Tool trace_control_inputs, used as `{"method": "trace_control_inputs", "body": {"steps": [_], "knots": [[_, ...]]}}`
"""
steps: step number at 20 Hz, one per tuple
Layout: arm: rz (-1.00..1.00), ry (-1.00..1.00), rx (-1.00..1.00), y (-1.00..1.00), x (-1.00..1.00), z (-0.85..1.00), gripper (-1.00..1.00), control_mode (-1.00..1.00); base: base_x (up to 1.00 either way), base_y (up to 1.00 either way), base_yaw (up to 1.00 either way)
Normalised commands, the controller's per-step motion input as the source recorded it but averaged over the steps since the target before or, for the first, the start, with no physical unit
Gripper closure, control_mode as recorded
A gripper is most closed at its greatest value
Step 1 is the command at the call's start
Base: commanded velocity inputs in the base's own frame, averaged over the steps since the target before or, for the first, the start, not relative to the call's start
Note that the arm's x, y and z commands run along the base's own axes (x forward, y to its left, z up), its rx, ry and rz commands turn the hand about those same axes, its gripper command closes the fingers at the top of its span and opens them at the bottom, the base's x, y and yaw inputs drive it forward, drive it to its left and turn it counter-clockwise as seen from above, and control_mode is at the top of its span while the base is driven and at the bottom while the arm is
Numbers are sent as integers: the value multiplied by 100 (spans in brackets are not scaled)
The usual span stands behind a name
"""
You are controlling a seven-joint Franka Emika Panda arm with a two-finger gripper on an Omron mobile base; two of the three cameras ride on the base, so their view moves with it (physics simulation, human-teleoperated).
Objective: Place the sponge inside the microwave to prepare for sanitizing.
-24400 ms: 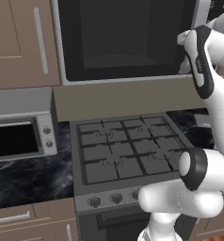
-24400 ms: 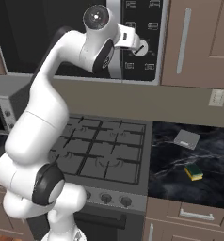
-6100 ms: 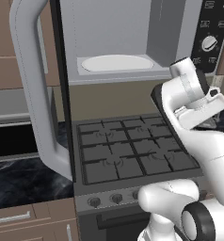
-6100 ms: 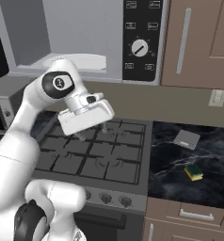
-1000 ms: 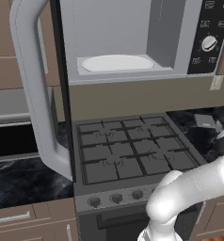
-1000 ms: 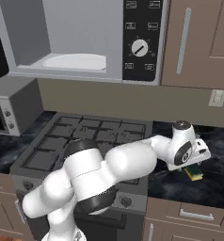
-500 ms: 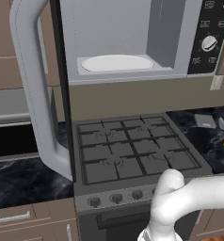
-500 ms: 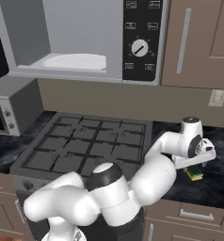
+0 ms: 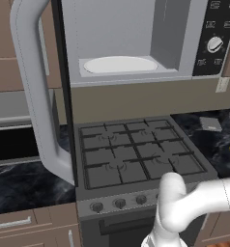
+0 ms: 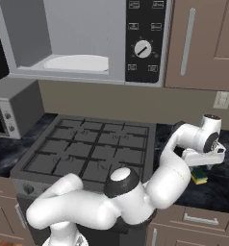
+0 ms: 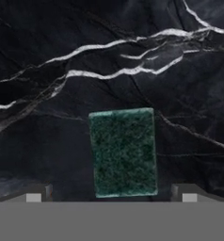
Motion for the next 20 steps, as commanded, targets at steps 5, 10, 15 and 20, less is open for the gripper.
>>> {"method": "trace_control_inputs", "body": {"steps": [5, 10, 15, 20], "knots": [[0, 0, 0, 0, 0, -7, -100, -100, 0, 0, 0], [0, 0, 0, 0, 0, -22, -100, -100, 0, 0, 0], [0, -2, 0, 0, 0, -37, -100, -100, 0, 0, 0], [0, -1, 0, 0, 0, -32, -100, -100, 0, 0, 0]]}}
